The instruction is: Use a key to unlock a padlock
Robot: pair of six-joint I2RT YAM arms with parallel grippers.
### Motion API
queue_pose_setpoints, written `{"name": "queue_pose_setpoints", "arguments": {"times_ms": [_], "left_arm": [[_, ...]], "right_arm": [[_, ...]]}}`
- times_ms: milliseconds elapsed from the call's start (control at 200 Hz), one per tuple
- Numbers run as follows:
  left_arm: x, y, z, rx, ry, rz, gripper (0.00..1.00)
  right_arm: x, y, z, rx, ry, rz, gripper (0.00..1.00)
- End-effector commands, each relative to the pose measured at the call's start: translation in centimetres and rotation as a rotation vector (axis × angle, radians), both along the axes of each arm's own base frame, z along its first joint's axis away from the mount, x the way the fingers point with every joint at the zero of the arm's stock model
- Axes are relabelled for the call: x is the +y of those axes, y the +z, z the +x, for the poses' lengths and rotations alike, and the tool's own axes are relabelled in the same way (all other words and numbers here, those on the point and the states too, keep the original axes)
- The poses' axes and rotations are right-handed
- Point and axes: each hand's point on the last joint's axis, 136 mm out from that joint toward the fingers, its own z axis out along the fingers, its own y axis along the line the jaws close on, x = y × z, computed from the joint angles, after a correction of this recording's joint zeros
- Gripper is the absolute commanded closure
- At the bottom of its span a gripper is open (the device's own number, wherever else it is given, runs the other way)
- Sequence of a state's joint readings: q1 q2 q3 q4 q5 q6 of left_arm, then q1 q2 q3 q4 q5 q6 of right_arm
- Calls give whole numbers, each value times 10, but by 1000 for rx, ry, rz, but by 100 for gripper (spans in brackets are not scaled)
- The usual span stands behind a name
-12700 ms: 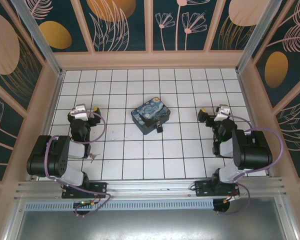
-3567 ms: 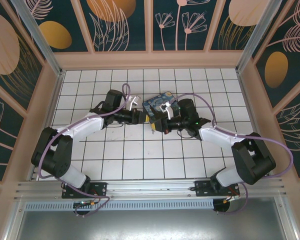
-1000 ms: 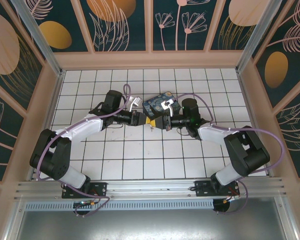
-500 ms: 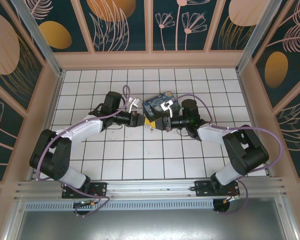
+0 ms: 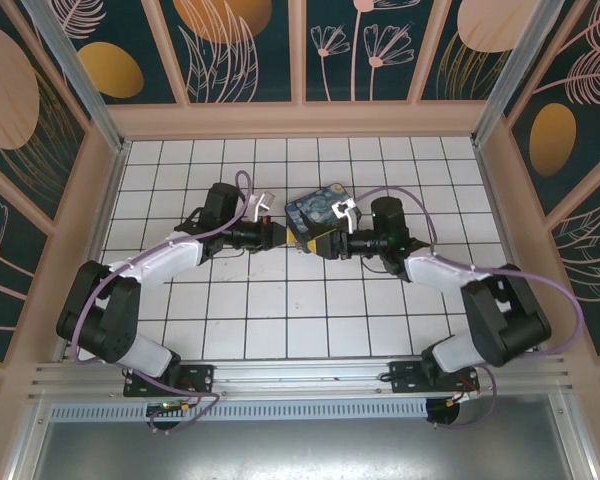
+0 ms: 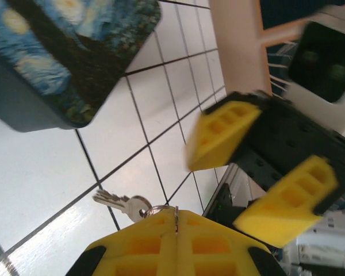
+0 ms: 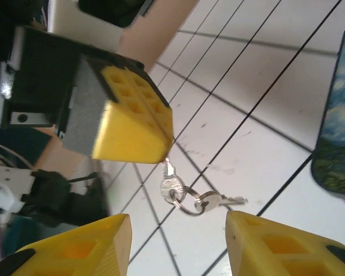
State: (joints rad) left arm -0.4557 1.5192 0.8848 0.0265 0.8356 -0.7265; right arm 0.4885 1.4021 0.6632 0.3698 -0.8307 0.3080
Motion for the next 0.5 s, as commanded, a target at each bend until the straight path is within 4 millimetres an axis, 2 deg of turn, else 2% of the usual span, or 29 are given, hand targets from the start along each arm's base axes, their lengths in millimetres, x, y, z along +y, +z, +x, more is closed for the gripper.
{"name": "queue_pose_setpoints", "arguments": {"times_ms": [0, 105, 260, 495], "left_arm": [[7, 2, 7, 98, 97, 41, 100], [9, 4, 10, 156, 145, 50, 100], [10, 8, 13, 190, 178, 50, 100], [10, 6, 14, 198, 189, 41, 100]], "right_arm": [[-2, -3, 7, -293, -84, -213, 52], [3, -7, 4, -517, -142, -317, 52], [4, 0, 3, -689, -220, -362, 53], [10, 4, 4, -760, -254, -383, 54]]}}
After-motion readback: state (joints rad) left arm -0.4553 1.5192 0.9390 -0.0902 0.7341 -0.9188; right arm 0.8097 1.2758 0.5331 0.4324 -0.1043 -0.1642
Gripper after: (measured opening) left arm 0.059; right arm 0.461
